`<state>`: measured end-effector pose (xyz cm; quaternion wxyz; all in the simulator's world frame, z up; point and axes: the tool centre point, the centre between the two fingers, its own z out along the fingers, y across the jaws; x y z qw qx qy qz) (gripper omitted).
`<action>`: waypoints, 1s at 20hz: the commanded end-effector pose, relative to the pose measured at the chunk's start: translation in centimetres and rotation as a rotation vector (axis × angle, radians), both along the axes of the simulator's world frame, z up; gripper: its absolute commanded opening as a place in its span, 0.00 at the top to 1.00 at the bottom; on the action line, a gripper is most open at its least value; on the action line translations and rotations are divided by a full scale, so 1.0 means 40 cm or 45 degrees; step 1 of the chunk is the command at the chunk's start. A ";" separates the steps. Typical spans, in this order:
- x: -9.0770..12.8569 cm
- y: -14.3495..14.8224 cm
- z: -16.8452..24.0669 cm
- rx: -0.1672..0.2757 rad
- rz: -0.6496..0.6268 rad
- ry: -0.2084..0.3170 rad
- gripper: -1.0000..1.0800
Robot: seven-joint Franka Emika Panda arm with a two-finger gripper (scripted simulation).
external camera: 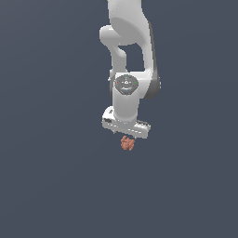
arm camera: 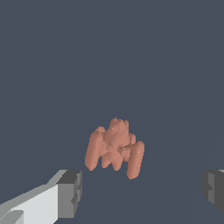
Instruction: Pick up the object and move it to a goal position.
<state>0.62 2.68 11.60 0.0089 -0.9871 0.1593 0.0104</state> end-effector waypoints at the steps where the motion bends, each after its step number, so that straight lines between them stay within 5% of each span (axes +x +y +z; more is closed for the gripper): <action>1: 0.005 0.009 -0.015 -0.007 -0.072 -0.004 0.04; 20: 0.020 0.037 -0.063 -0.029 -0.288 -0.019 0.04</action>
